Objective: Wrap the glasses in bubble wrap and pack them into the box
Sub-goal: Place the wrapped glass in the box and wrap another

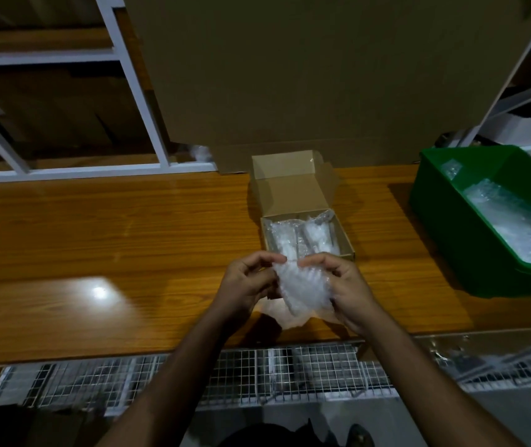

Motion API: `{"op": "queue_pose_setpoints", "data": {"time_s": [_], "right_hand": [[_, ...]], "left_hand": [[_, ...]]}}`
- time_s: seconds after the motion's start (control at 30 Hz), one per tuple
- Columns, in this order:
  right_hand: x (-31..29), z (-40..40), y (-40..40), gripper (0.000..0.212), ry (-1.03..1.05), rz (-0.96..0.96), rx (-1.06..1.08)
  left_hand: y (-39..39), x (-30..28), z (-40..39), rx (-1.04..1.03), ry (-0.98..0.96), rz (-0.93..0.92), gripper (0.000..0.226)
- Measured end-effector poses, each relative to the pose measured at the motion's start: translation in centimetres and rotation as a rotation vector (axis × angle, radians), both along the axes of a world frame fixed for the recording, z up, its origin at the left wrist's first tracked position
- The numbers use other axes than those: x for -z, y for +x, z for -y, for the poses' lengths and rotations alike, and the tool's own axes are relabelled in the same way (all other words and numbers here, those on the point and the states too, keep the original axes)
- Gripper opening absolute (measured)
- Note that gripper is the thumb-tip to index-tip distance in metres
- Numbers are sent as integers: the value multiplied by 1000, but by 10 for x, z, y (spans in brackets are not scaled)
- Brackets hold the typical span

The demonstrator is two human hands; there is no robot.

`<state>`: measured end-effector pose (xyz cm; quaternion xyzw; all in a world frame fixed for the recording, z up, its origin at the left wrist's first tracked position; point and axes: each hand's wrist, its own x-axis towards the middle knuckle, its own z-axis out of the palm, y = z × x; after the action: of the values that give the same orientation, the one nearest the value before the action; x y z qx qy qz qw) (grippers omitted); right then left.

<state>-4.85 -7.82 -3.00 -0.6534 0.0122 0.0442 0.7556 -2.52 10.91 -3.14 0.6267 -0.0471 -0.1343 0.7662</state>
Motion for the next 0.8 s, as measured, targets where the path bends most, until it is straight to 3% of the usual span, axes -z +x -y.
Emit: {"op": "queue_pose_setpoints", "data": {"time_s": [0.07,0.2,0.3,0.47,0.63,0.8], "right_hand": [[0,2,0,29,34,-13,-6],[-1,7,1,27,-56,-18,-112],[-6,7,1,25,-55,-93,-117],[-1,8,-10,47,69,-331,-224],[6,-3,-9,29,117,-284,81],[9,18,-1,34,58,-275,123]], "left_hand": [[1,3,0,27,62,41,10],[-2,7,5,11,149,55,33],[-2,7,13,-121,97,8,19],[3,8,20,-367,-51,-97,14],[11,11,18,-434,-113,-202,24],[21,5,-4,-303,-50,-171,21]]}}
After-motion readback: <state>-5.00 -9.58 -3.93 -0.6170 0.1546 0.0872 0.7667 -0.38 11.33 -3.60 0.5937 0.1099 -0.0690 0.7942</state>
